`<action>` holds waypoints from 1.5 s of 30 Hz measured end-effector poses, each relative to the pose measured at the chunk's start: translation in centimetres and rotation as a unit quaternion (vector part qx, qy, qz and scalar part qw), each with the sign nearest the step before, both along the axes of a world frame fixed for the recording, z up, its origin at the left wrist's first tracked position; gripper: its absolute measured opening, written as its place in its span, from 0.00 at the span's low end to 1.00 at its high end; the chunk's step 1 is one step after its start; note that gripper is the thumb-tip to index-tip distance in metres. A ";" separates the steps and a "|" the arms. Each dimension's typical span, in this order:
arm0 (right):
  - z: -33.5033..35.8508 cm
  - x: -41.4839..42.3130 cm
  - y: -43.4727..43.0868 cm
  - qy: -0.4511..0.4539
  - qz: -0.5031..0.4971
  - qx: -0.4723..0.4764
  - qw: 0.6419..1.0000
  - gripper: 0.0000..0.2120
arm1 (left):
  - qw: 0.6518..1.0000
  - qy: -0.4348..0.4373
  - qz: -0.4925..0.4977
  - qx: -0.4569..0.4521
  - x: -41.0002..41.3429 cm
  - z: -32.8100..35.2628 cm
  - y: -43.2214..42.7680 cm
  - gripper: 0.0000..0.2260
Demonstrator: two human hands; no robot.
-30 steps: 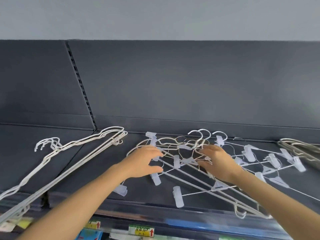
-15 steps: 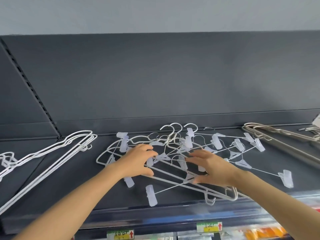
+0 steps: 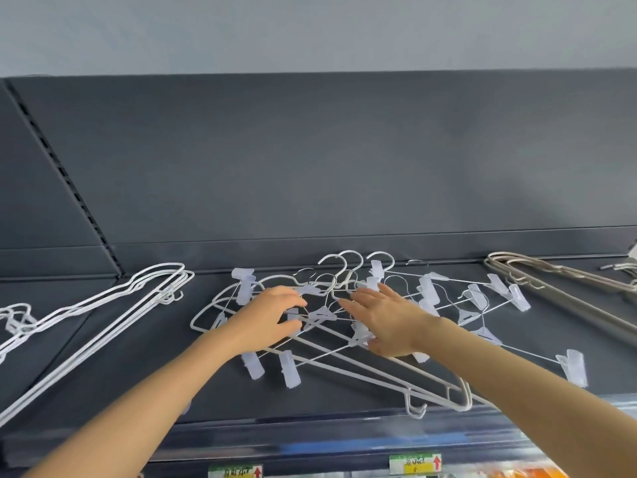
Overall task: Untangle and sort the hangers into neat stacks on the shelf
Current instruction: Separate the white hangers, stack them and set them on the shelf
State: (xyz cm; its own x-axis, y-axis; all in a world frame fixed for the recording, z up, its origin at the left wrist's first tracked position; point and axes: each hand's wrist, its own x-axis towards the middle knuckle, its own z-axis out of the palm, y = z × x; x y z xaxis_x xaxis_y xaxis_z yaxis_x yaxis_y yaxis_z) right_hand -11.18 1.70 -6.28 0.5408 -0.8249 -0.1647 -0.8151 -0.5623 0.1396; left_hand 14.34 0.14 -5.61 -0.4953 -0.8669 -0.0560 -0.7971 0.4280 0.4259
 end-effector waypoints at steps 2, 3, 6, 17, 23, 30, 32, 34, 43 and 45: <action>0.1 0.0 -1.0 0.000 0.012 -0.025 1.000 0.29 | 1.000 0.005 0.003 0.004 0.3 -0.1 0.3 0.18; 0.3 0.0 -1.3 -0.002 0.013 -0.039 0.999 0.23 | 1.000 0.011 0.006 0.005 0.6 -0.1 0.5 0.18; 0.6 -0.3 -1.9 0.011 0.014 -0.081 0.997 0.11 | 0.999 0.024 0.024 -0.011 1.2 0.0 0.9 0.19; -0.2 -2.1 -3.3 -0.064 -0.003 -0.189 0.980 0.11 | 0.989 0.083 0.046 -0.115 1.9 0.6 1.5 0.10; 0.2 -2.9 -4.5 -0.107 -0.015 -0.050 0.993 0.05 | 0.997 0.009 -0.051 -0.064 -0.4 0.2 2.4 0.11; 1.8 -4.5 -4.8 -0.101 -0.111 -0.040 0.988 0.09 | 0.989 -0.022 -0.114 -0.089 -4.0 0.3 3.3 0.18; 1.4 -5.1 -4.8 -0.101 -0.137 -0.035 0.985 0.07 | 0.981 -0.035 -0.150 -0.114 -5.2 0.4 3.5 0.21; 0.8 -5.9 -4.7 -0.116 -0.161 -0.013 0.980 0.07 | 0.973 -0.061 -0.183 -0.128 -6.2 0.3 3.7 0.22; 0.4 -7.3 -3.3 -0.107 -0.117 0.002 0.987 0.06 | 0.944 -0.214 -0.200 -0.155 -7.1 -0.9 2.9 0.24; 0.4 -7.1 -3.6 -0.111 -0.130 0.010 0.985 0.08 | 0.937 -0.223 -0.201 -0.181 -7.6 -1.1 3.1 0.22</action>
